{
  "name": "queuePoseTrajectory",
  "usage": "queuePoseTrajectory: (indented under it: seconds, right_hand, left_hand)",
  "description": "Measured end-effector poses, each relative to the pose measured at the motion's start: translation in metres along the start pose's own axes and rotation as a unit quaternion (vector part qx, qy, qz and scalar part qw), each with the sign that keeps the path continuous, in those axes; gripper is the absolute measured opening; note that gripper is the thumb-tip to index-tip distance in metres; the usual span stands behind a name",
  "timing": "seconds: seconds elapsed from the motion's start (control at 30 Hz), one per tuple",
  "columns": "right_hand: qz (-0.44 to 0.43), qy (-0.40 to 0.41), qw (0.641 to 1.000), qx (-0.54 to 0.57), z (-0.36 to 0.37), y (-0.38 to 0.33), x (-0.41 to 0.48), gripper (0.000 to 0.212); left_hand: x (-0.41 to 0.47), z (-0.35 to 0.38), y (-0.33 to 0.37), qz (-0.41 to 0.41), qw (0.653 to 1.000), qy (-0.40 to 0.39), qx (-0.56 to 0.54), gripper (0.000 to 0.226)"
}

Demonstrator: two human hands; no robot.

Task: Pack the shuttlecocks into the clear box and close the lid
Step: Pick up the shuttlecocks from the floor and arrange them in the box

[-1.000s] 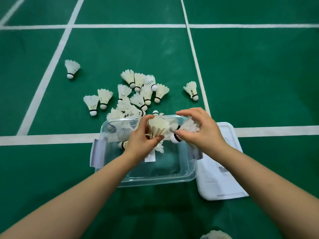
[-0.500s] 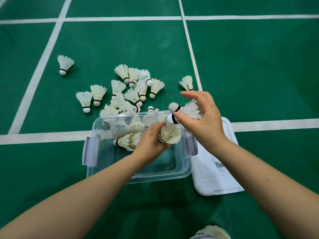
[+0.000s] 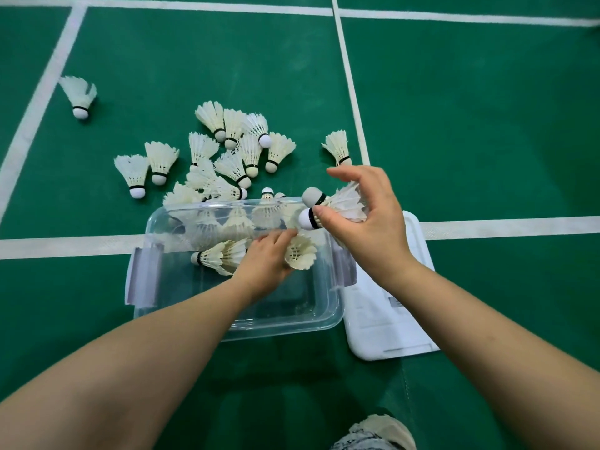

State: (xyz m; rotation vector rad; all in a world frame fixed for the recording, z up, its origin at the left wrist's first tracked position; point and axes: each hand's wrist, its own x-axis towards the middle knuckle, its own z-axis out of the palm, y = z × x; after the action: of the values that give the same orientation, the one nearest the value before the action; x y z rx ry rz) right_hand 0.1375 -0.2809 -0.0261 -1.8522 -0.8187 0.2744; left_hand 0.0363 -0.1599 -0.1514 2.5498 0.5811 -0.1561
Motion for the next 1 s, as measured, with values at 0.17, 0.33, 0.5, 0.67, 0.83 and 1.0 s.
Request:
queuePoseTrajectory:
  seconds: [0.17, 0.33, 0.5, 0.67, 0.83, 1.0]
  right_hand:
    - [0.005, -0.007, 1.000, -0.006, 0.000, 0.004, -0.001, 0.039]
    - [0.006, -0.012, 1.000, -0.010, 0.001, 0.004, 0.000, 0.038]
    - [0.008, -0.017, 1.000, -0.012, 0.000, 0.005, -0.002, 0.037]
    - [0.009, -0.015, 1.000, -0.016, -0.004, 0.004, -0.004, 0.037]
    - [0.016, -0.011, 1.000, -0.017, -0.008, 0.008, -0.006, 0.037]
    - [0.014, -0.016, 1.000, -0.013, -0.005, 0.006, -0.007, 0.036]
  left_hand:
    - [0.001, 0.002, -0.008, 0.009, 0.992, -0.032, 0.123, 0.067]
    - [0.003, -0.004, -0.016, -0.026, 0.982, -0.011, 0.188, 0.063]
    - [0.007, -0.006, -0.016, -0.045, 0.974, -0.007, 0.221, 0.061]
    - [0.006, -0.004, -0.014, -0.057, 0.976, -0.007, 0.211, 0.067]
    - [-0.001, -0.012, -0.011, -0.036, 0.994, 0.060, 0.089, 0.076]
    - [-0.009, -0.037, 0.010, 0.094, 0.966, 0.159, -0.183, 0.081]
